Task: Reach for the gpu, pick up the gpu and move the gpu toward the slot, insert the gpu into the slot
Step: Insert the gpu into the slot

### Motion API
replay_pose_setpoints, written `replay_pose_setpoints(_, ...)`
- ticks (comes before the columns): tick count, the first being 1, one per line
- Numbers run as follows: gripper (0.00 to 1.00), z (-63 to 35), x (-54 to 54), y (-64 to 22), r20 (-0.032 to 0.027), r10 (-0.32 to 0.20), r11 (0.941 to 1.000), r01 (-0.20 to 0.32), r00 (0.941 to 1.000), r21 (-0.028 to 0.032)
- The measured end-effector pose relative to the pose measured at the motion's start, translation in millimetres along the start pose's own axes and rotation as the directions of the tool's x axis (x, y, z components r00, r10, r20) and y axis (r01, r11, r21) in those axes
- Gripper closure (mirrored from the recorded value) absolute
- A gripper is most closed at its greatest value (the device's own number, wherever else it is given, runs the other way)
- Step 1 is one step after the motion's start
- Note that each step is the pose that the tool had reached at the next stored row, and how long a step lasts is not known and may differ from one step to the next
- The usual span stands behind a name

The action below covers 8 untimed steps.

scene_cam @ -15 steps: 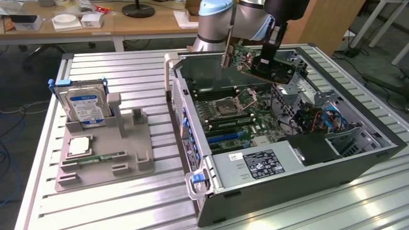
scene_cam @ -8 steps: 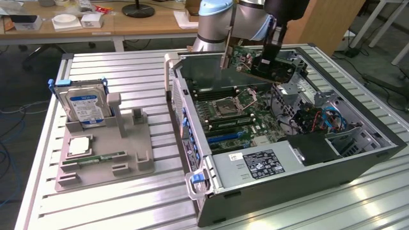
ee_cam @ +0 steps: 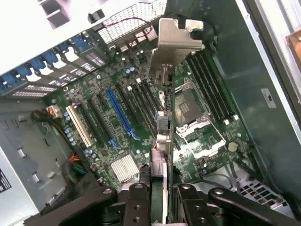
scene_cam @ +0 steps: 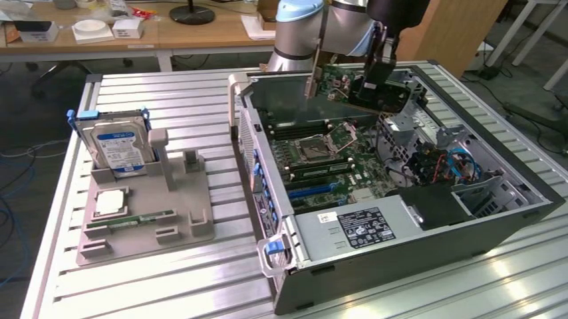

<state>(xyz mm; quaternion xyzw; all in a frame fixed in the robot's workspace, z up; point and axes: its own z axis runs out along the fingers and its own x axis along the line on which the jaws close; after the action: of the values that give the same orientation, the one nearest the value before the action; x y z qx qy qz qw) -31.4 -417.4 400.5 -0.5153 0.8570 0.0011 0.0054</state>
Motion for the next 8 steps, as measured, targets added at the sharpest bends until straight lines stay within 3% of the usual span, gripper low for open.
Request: replay_pose_setpoints(8,0.73,0.0,0.0,0.0,0.0004,-0.088,0.9961,0.088,0.9961,-0.0009)
